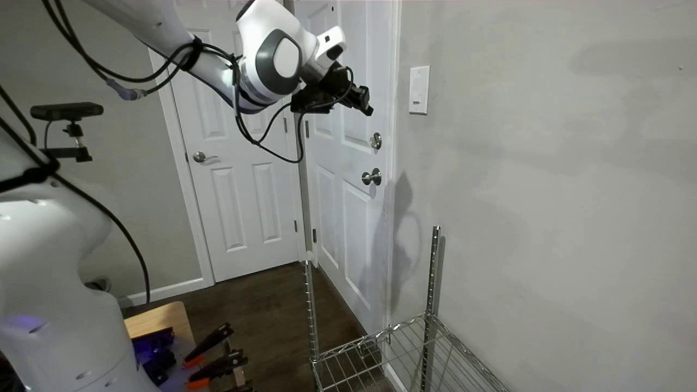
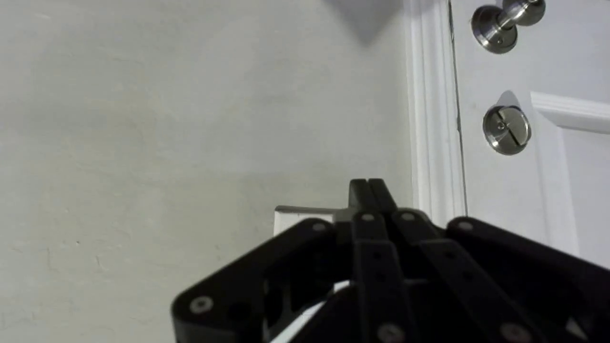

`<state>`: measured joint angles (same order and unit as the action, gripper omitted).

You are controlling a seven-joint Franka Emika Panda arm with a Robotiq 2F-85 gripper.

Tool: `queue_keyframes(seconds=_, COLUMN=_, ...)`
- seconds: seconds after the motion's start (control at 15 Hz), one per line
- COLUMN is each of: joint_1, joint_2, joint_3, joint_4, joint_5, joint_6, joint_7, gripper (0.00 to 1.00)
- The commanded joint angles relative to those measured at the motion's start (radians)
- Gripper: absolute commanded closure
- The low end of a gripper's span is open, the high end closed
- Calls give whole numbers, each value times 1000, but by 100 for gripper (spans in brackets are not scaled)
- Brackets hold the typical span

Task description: Flip the switch to turn off the light

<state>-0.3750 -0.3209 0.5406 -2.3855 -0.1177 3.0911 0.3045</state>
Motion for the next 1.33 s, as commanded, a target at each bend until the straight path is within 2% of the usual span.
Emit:
queue_keyframes(seconds=0.0, joint_1=-108, joint_2=46, joint_3=105, joint_4=85, joint_5=-54, joint_6=9, joint_7=42, gripper=98)
queue_keyframes(seconds=0.33, joint_1=-238, joint_2=94, joint_3=226, joint_4=182, joint_5=-63, joint_6=-16, joint_7=38, gripper=98)
queue_keyframes(seconds=0.8, joint_1=-360, joint_2=202, joint_3=349, joint_4=294, joint_5=-82, joint_6=-76, joint_7=36, gripper=97)
queue_keyframes(seconds=1.07, joint_1=-425, joint_2=261, joint_3=399, joint_4=363, joint_5=-146, joint_6=-136, joint_7=71, gripper=98)
queue_keyframes(seconds=1.27, joint_1=-446, joint_2=319, joint_3=421, joint_4=428, joint_5=-225, joint_6=-197, joint_7=128, gripper=98)
